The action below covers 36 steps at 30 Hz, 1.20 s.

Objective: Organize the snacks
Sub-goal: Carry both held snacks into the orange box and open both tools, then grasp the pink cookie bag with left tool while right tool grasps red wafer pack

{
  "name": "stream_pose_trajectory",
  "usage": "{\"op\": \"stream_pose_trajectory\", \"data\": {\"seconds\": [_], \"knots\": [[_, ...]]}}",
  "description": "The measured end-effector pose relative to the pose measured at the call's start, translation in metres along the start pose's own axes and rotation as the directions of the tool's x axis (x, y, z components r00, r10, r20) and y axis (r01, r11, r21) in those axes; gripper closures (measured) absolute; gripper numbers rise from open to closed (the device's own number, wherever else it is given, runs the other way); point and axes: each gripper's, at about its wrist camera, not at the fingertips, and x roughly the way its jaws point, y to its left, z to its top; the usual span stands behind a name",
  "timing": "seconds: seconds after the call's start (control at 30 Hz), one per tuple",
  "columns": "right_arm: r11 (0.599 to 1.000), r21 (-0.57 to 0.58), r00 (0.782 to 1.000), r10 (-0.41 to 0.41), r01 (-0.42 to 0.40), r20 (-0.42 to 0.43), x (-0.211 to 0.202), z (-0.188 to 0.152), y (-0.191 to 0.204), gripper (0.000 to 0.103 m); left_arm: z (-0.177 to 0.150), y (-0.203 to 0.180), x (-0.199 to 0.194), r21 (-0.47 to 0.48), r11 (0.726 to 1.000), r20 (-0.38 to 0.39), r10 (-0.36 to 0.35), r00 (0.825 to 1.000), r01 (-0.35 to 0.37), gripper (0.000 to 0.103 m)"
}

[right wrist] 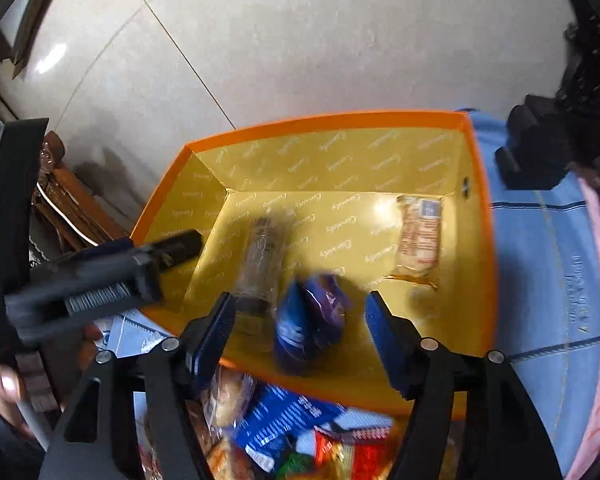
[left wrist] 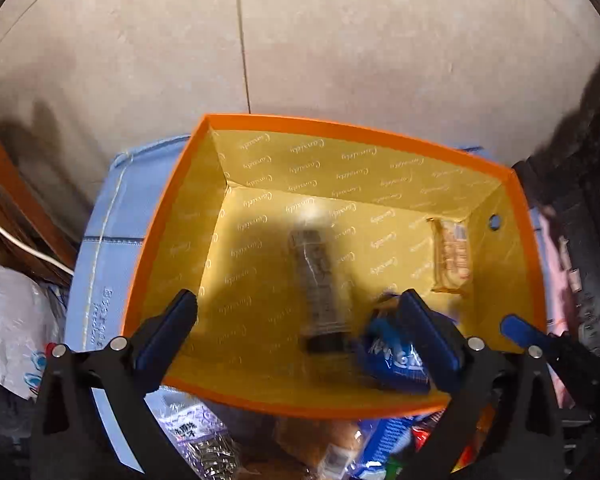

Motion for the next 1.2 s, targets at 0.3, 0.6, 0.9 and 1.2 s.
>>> {"op": "stream_pose_trajectory", "data": {"seconds": [0.3,0.6,0.9,1.2], "knots": [[0.997,0.08,0.995,-0.025,0.017,0.094,-0.079,-0.044,-0.031,0.035,-0.047,0.046,-0.041,-0.074,0.997,0.012,-0.006,1.0,0.006,0.004],[0.994,0.111,1.0,-0.021,0.019,0.018,-0.114,-0.123,-0.035,0.035,-0.151,0.076,-0.078,-0.101,0.995,-0.025,-0.002,1.0,0.0,0.004],[0.995,0.091,0.997,-0.022,0.029,-0.071,-0.114,-0.183,-0.023,0.034,-0.232,0.1,-0.089,-0.157,0.988,-0.099,-0.021,0.995,0.005,0.004],[0.999,-0.042,0.99,-0.01,0.004,-0.139,-0.1,-0.232,0.019,0.028,-0.257,0.103,-0.096,-0.125,0.992,-0.104,-0.033,0.994,0.02,0.004]]}}
